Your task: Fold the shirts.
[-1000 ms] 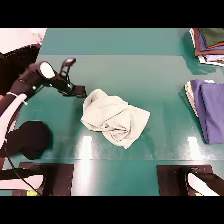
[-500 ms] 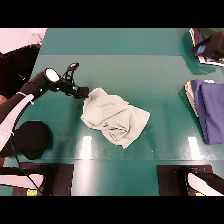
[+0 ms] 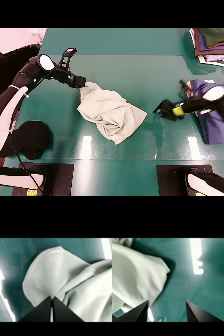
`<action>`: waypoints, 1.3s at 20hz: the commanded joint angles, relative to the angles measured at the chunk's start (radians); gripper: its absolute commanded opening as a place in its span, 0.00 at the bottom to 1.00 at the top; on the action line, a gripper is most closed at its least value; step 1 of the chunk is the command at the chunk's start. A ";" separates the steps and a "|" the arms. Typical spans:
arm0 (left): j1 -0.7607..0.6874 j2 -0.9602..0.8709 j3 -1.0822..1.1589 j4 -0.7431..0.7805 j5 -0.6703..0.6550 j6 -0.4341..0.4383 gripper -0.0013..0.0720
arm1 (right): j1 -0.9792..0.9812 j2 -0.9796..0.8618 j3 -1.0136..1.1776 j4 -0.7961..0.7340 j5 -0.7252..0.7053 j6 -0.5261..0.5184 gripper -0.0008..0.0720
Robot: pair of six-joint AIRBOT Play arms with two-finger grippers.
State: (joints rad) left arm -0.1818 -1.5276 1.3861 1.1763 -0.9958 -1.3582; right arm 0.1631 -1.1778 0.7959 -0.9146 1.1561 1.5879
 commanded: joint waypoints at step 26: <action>0.002 0.807 0.432 0.119 0.029 -0.135 0.05 | -0.097 0.443 0.853 -0.111 -0.024 -0.123 0.03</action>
State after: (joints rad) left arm -0.1810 -0.7727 1.7283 1.3243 -0.9565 -1.4921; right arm 0.1223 -0.8089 1.5684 -1.0058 1.0817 1.4647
